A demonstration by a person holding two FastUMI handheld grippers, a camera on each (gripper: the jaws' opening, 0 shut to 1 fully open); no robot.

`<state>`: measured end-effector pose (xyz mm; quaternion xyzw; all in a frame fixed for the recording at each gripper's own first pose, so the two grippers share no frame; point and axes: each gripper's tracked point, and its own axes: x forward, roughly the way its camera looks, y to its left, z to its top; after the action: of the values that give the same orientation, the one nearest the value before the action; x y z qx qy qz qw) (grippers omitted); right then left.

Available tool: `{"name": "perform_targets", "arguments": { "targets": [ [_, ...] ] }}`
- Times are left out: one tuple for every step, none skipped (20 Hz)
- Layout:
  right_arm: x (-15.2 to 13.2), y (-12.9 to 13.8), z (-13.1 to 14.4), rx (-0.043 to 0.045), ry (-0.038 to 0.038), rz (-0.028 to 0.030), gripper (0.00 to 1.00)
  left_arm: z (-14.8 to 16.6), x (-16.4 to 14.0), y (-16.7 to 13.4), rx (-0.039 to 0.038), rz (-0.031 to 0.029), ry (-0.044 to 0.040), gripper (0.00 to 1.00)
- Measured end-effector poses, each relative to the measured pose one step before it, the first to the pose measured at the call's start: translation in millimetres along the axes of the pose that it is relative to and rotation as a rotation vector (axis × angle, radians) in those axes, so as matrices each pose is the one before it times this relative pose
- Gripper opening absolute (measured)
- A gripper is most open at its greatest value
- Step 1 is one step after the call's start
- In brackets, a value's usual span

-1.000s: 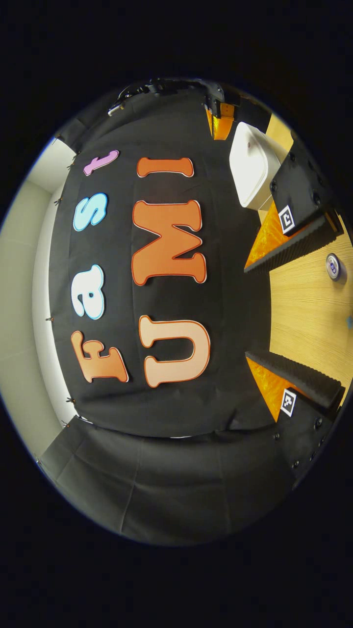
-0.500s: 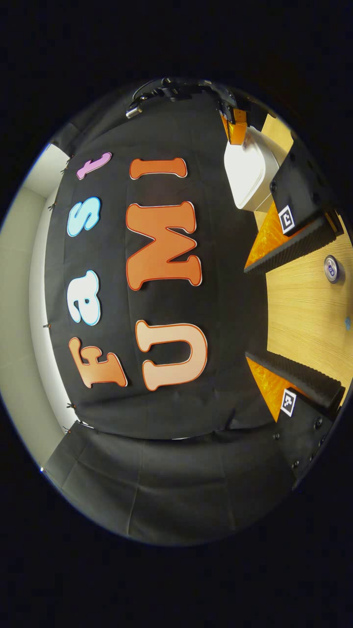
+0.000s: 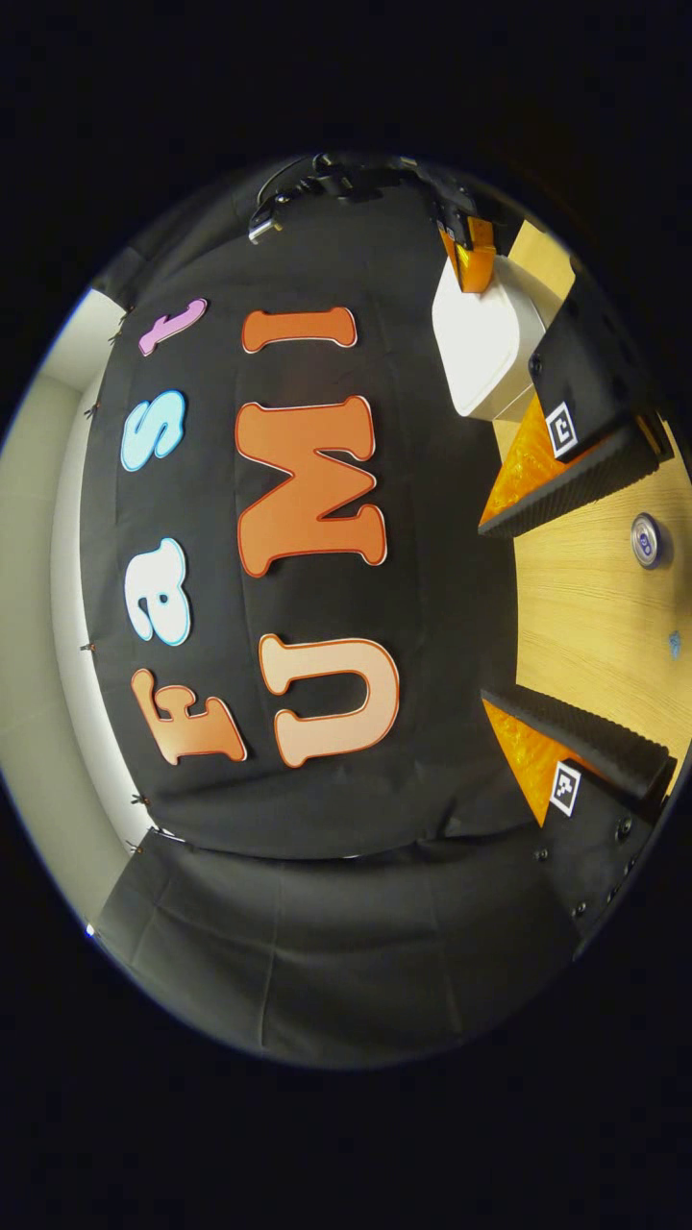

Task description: Press the lid of the desktop garbage bin to open it, pick up the crumpled paper on the desktop and throw it into the bin, then pick up the pop can on the desktop and drop it into the bin, and finally close the garbage bin lid.

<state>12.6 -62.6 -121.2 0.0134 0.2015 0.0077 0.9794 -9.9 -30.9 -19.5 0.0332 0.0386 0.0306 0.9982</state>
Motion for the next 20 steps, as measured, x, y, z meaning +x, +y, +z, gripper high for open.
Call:
{"name": "perform_targets", "arguments": {
  "targets": [
    [-1.44, 0.95, 1.77, -0.00999, -0.00325, 0.00453, 0.01, 1.99, 0.15, -4.39, -0.00002, -0.00020, -0.00067, 0.99],
    [-0.61, -0.24, 1.70, -0.00750, -0.01176, 0.00837, 0.01, -0.24, -1.18, -4.04, -0.00193, 0.00063, -0.00031, 0.99],
    [-0.34, 0.13, 2.35, -0.00050, -0.01601, 0.00972, 0.01, 1.20, -1.96, -3.57, -0.00049, 0.00188, -0.00036, 0.99],
    [-1.40, -0.69, 6.33, 0.00280, -0.02639, 0.01102, 0.01, 0.20, -2.36, -0.88, 0.00321, 0.00584, -0.00369, 0.99],
    [-0.77, 1.61, 1.71, -0.00620, -0.00921, 0.02009, 0.01, 1.20, -2.67, 0.07, 0.00647, 0.00704, -0.00423, 0.99],
    [-1.64, -1.17, 2.83, -0.01434, -0.01932, 0.00399, 0.01, 0.79, -2.20, 0.16, 0.00622, 0.00846, -0.00502, 0.99],
    [-1.26, -2.43, 7.98, -0.01920, -0.03009, -0.00011, 0.01, 0.46, -1.76, 1.16, 0.00169, 0.00792, -0.00021, 0.99],
    [-1.65, -2.98, 10.79, -0.01750, -0.03760, -0.01212, 0.01, -2.74, -3.06, 2.46, -0.00324, 0.00717, 0.00310, 0.99],
    [-0.94, -2.12, 13.21, -0.01489, -0.04494, -0.01289, 0.01, 0.09, -0.85, 2.05, -0.00487, 0.00318, 0.00042, 1.00],
    [-1.34, -1.65, 15.55, -0.01468, -0.04750, -0.01691, 0.01, -0.40, -0.14, 3.58, -0.00462, 0.00419, -0.00268, 1.00],
    [-1.37, -1.06, 10.54, -0.01694, -0.03866, -0.01488, 0.01, -1.14, 2.05, 3.98, -0.00614, 0.00128, -0.00204, 1.00],
    [0.10, -1.35, 11.24, -0.02035, -0.03306, -0.02577, 0.01, -2.98, 1.47, 3.47, -0.00716, -0.00089, 0.00477, 1.00],
    [0.11, -0.67, 6.72, -0.01425, -0.02154, -0.02107, 0.03, -2.72, 1.60, 4.09, -0.00819, -0.00338, 0.00486, 1.00],
    [0.16, 2.88, 8.31, -0.00665, -0.02102, -0.01301, 0.03, -2.04, 1.94, 4.93, -0.00599, -0.00683, 0.00234, 1.00],
    [-0.56, 6.42, 7.42, -0.00149, -0.01902, -0.00258, 0.04, 0.62, 2.29, 5.68, -0.00073, -0.00741, -0.00333, 1.00],
    [0.15, 6.21, 7.92, -0.00208, -0.01626, -0.00626, 0.05, -1.05, 3.22, 6.94, 0.00333, -0.00897, -0.00119, 1.00],
    [-0.64, 5.89, 4.52, -0.00267, -0.00790, -0.00708, 0.08, 0.15, 4.28, 8.37, 0.00098, -0.00696, -0.00263, 0.99],
    [-1.38, 7.95, 6.61, 0.00256, -0.01397, -0.00352, 0.12, -1.16, 2.86, 8.08, -0.00393, -0.01024, -0.00273, 1.00],
    [-1.18, 8.99, 6.18, 0.00662, -0.01483, -0.00238, 0.19, -1.54, 4.19, 8.37, -0.00400, -0.00876, 0.00173, 0.99],
    [-1.38, 11.01, 5.61, 0.01285, -0.01049, 0.00402, 0.25, -3.02, 4.20, 9.20, -0.00234, -0.00616, 0.00519, 0.99]
  ]
}}
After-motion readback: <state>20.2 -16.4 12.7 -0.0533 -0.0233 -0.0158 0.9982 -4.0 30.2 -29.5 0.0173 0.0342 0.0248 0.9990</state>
